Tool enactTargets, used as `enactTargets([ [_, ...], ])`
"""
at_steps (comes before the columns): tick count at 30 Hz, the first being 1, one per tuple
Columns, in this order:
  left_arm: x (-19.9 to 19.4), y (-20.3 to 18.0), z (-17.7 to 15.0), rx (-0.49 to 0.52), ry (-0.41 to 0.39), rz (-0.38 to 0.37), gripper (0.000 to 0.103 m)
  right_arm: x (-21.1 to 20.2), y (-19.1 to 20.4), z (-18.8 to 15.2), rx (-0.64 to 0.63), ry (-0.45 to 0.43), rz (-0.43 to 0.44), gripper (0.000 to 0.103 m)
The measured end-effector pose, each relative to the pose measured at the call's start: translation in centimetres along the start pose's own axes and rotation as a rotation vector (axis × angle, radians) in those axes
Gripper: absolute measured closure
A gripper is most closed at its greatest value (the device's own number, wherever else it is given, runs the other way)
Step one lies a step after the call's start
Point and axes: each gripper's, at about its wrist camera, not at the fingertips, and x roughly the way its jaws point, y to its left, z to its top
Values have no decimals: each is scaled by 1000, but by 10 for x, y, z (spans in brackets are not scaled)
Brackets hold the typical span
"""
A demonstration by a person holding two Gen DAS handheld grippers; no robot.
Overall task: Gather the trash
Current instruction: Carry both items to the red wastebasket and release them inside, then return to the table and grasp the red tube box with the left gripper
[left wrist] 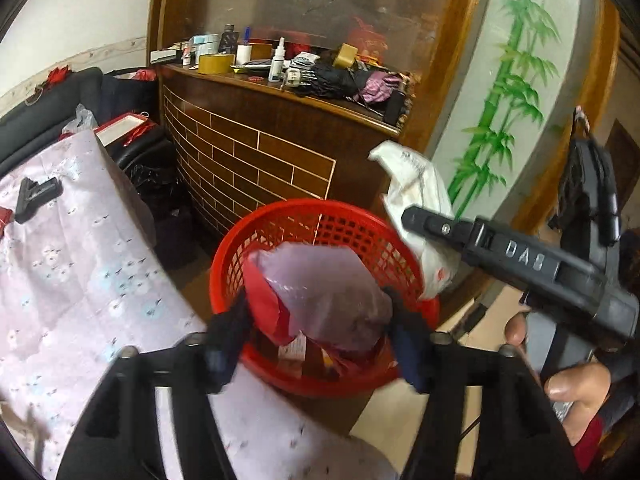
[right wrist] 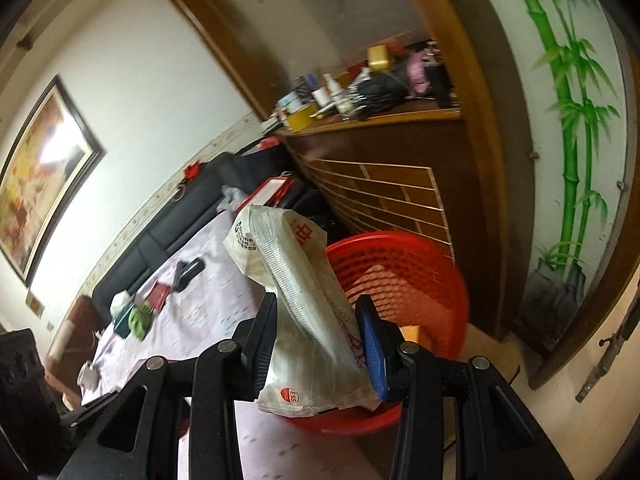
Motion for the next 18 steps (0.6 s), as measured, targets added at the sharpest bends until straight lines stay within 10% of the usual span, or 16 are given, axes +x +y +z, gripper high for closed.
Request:
enactTargets([
  [18,-89,54,-68,-65,-24,112,36,11,-6,-7,-19,16,23,49],
])
